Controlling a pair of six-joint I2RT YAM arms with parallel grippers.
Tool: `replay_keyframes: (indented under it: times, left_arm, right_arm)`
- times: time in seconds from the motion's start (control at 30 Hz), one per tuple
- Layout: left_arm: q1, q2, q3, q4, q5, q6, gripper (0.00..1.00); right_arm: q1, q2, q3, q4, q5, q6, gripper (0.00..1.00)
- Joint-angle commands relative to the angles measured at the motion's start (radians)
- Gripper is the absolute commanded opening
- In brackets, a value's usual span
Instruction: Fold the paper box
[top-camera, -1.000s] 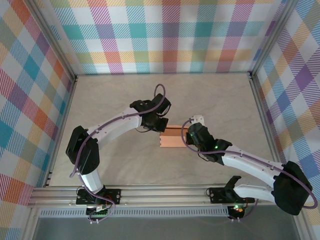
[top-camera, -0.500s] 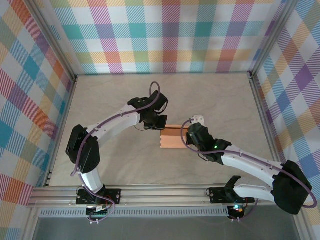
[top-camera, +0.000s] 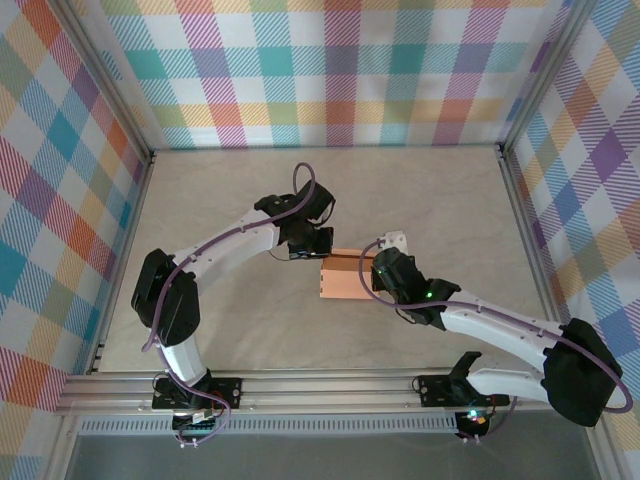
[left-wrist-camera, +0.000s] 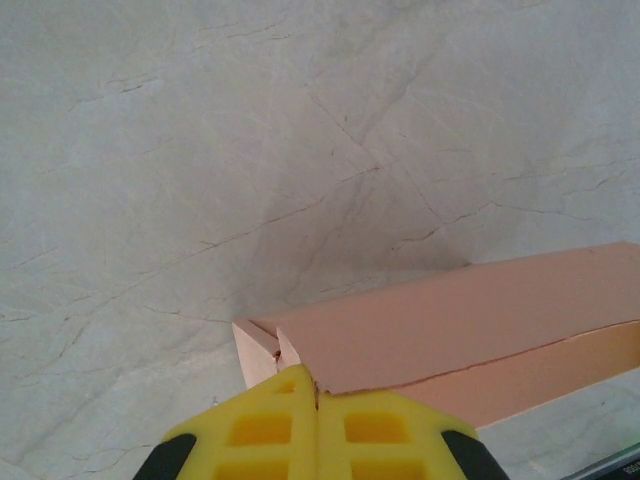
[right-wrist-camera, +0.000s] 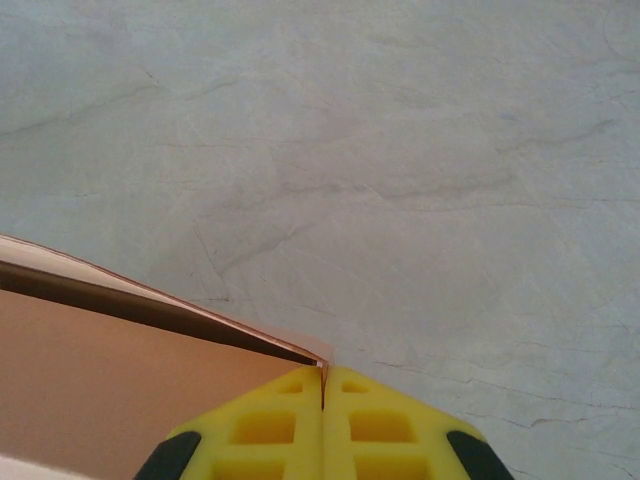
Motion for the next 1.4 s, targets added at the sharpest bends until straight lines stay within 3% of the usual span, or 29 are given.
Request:
replay_keyframes:
  times: [0.0,0.5,0.83,1.13,1.37]
  left_arm:
    - [-0.006,0.004,0.026,0.140,0.129,-0.032,0.00]
    - [0.012,-0.008,-0.008,0.224,0.205,-0.112,0.00]
    - [0.009,-0.063,-0.111,0.270,0.196,0.023,0.00]
    - [-0.024,-0.147,-0.257,0.390,0.133,0.093,0.00]
    - [-0.079,-0.186,-0.301,0.418,0.022,0.131,0.00]
  right_arm:
    - [0.038,0.011,0.025,0.030,-0.087,-0.033,0.00]
    - [0.061,0.008,0.021,0.066,-0.046,-0.073,0.00]
    - [0.062,-0.020,-0.014,0.102,-0.037,-0.052,0.00]
    - [0.061,-0.059,-0.065,0.176,-0.037,-0.052,0.00]
    - [0.069,-0.093,-0.108,0.245,-0.039,-0.072,0.00]
